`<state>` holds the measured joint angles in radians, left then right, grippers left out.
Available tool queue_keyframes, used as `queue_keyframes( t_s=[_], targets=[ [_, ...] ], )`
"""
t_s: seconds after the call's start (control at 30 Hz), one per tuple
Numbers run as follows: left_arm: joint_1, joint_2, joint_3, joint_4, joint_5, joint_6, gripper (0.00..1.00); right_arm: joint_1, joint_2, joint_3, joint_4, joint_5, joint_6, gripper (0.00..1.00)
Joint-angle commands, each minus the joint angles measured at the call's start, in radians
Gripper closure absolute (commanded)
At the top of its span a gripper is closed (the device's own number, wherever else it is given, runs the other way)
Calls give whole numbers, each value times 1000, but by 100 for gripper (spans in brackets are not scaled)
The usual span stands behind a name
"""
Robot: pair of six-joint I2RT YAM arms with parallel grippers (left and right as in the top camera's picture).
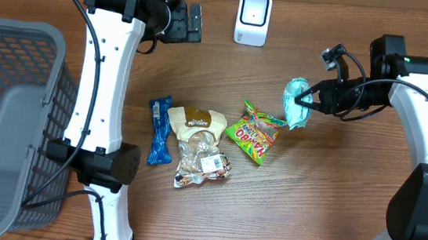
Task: Scan the item barcode
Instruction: 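Lower the mint-green packet to the table right of the candy bag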
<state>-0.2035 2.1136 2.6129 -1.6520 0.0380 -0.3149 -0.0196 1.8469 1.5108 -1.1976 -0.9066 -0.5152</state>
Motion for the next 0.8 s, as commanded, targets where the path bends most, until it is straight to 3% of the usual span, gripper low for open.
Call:
queue_keyframes(
  t_s=[0.0,0.77],
  targets=[
    [-7,7,2,4,7,-3,0,-1,13,-6,16,60,83,96],
    [-7,7,2,4,7,-3,0,-1,13,-6,25,159,285,96]
  ],
)
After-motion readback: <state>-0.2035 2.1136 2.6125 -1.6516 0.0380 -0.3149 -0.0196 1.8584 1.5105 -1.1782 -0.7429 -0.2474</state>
